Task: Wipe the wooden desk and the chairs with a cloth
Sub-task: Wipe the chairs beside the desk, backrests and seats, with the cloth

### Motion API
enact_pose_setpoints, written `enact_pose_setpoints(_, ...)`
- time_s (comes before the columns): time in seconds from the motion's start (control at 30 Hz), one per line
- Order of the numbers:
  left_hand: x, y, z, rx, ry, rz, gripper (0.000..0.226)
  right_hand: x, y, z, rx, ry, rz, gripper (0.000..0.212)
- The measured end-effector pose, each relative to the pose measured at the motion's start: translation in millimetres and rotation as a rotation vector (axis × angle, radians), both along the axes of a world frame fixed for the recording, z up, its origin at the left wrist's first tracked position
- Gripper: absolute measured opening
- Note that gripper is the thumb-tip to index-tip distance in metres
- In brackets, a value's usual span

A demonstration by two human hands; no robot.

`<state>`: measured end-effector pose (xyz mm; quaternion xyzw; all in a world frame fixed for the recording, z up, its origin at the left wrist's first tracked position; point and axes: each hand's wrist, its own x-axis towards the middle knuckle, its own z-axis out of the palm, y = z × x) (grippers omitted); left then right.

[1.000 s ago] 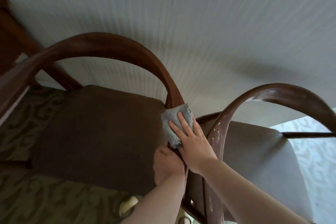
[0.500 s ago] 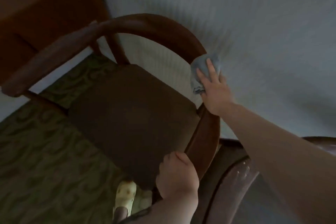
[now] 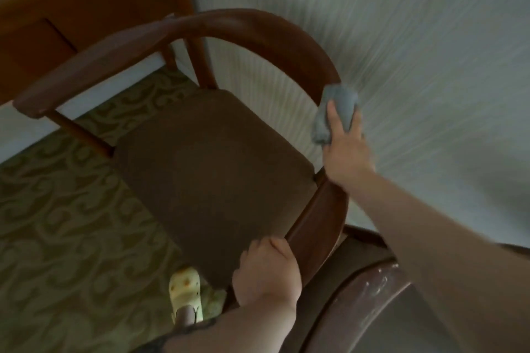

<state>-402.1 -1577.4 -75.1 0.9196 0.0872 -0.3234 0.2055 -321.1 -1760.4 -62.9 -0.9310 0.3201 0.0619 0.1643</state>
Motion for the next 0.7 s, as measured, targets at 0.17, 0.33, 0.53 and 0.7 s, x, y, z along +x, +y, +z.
enact_pose_setpoints(0.17,-1,2,-4,-0.019,-0.023,-0.004,0.046,-12,13,-3,-0.022,-0.032,0.021,0.074)
enact_pose_setpoints(0.33,-2,2,-2,-0.020,-0.055,-0.006,0.048,-64,26,-15,-0.021,-0.074,0.106,0.077)
enact_pose_setpoints(0.53,-4,3,-8,0.016,-0.103,-0.015,0.045,-17,19,-9,0.072,-0.162,-0.062,0.071)
enact_pose_setpoints(0.7,-4,3,-9,0.017,-0.123,-0.034,0.045,-76,69,-5,0.210,-0.232,-0.100,0.054)
